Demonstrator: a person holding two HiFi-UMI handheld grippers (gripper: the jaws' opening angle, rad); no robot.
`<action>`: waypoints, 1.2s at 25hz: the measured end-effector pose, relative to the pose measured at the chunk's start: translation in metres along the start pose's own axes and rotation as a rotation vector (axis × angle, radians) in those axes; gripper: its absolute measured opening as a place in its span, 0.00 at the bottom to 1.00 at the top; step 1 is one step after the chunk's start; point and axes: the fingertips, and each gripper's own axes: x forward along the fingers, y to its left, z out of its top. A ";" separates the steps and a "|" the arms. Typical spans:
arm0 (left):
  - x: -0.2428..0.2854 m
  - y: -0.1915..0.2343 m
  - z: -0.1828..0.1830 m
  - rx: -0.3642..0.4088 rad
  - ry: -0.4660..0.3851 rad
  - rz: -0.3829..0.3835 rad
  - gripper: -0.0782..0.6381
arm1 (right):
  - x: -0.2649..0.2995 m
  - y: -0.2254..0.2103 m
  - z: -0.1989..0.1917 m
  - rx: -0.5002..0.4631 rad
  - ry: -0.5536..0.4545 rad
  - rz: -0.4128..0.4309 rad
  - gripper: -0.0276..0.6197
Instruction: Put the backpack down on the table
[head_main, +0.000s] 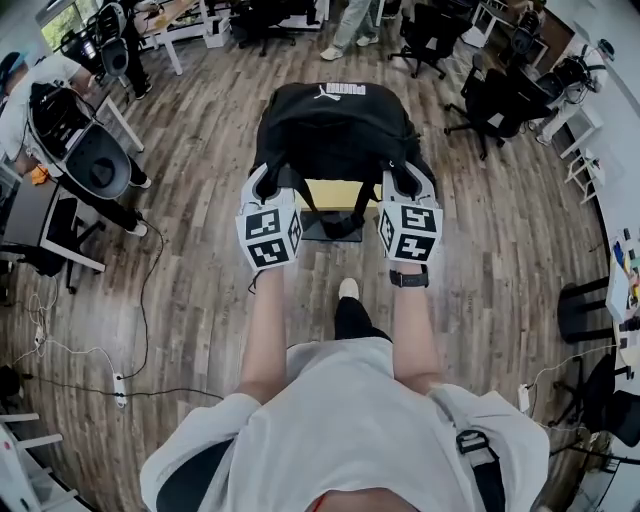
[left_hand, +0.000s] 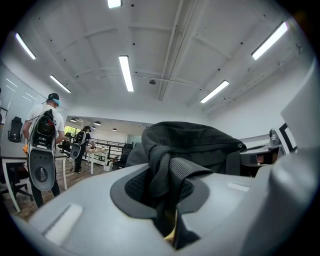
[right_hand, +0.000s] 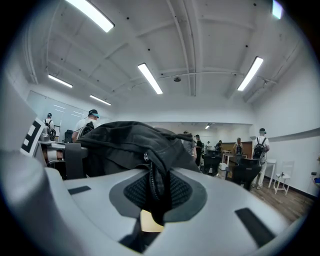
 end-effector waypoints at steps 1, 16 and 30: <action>0.009 -0.001 0.000 0.004 0.001 0.001 0.18 | 0.008 -0.005 -0.001 0.006 -0.001 0.001 0.11; 0.199 -0.025 0.045 0.070 -0.046 0.039 0.18 | 0.172 -0.123 0.038 0.059 -0.095 0.030 0.11; 0.303 -0.048 0.007 0.078 0.046 0.080 0.18 | 0.261 -0.191 -0.004 0.129 -0.037 0.090 0.12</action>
